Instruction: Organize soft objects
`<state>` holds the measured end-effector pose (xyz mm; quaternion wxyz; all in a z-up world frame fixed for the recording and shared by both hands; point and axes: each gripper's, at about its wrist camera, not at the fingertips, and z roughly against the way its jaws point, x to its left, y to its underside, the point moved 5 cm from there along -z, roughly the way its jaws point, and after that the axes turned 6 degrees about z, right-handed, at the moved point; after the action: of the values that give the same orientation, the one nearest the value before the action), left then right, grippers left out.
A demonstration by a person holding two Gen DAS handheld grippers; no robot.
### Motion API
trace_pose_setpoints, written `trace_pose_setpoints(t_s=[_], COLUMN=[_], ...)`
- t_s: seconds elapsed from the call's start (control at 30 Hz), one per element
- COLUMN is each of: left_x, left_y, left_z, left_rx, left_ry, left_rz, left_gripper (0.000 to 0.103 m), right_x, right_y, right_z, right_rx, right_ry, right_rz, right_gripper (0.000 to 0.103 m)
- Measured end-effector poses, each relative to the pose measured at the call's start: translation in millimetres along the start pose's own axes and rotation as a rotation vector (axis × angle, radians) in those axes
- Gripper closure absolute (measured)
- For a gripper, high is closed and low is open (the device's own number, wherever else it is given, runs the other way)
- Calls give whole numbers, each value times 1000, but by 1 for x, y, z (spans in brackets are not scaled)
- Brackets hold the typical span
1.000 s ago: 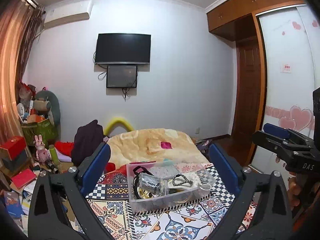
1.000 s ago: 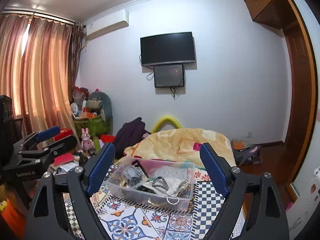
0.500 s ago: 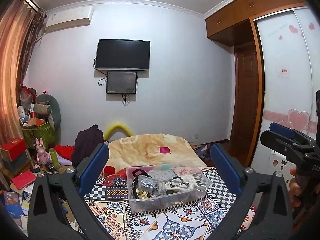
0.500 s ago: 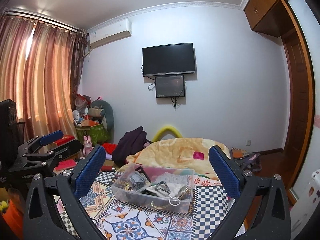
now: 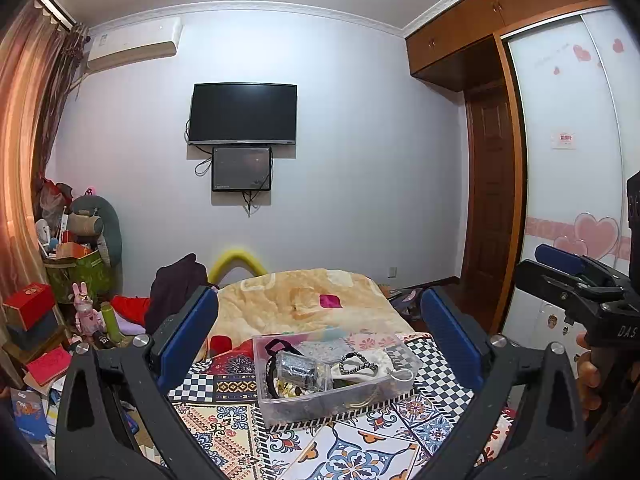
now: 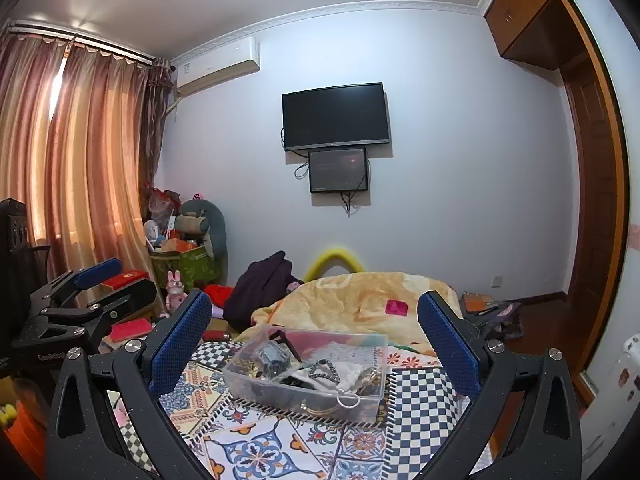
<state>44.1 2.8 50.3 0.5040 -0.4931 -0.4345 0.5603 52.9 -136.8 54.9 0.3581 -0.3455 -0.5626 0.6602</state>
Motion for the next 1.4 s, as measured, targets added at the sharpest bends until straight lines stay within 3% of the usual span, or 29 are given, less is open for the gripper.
trace_pose_setpoints(t_s=[1.4], left_x=[-1], left_y=[0], left_z=[1], left_rx=[12], left_ry=[7], left_rz=[8], left_gripper=[0], right_x=[1], right_y=[-7], right_z=[5], right_rx=[-16], right_ry=[-7], right_rz=[6], right_gripper=[0])
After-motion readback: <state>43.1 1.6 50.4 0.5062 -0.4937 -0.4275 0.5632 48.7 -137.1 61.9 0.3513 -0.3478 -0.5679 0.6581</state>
